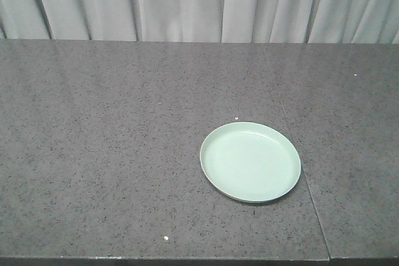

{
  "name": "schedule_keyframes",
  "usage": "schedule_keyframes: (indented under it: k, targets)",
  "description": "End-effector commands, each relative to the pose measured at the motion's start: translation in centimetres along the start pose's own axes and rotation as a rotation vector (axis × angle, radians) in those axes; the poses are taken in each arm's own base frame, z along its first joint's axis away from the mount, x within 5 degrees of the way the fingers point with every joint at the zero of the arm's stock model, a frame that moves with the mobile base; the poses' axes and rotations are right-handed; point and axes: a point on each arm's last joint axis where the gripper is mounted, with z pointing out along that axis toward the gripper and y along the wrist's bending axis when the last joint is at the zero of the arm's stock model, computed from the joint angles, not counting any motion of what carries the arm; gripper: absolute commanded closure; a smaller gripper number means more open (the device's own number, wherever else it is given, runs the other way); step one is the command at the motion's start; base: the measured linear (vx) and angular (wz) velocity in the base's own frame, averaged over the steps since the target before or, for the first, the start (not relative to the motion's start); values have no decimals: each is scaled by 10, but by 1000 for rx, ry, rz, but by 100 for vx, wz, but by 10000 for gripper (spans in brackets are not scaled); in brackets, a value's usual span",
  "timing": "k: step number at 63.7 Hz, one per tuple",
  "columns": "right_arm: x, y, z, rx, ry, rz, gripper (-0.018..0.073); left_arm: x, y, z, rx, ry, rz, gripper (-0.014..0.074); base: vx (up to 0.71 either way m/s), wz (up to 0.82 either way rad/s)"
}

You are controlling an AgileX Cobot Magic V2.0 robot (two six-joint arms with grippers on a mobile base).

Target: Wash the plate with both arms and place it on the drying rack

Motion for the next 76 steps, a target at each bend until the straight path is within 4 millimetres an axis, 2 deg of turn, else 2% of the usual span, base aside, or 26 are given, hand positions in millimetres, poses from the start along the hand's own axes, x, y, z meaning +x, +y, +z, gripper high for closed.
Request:
schedule_keyframes:
  k: [1,28,38,44,54,60,76]
  targets:
    - [-2,-1,0,13,-71,-12,569,-2,-1,0,16,-70,-9,602,0,0]
    - [-5,-1,-1,12,-75,21,569,-2,-1,0,16,-70,-9,602,0,0]
    - [-13,-1,3,3,-2,84,569,-2,-1,0,16,-70,-9,602,0,0]
    - [-26,-2,7,2,12,84,569,-2,-1,0,16,-70,-9,602,0,0]
    - [-54,-5,20,0,54,68,569,-2,-1,0,16,-70,-9,602,0,0]
    - [-67,-5,34,-7,137,64,569,-2,-1,0,16,-70,-9,602,0,0]
    - [-82,-6,73,-41,440,35,569,-2,-1,0,16,-70,-9,602,0,0]
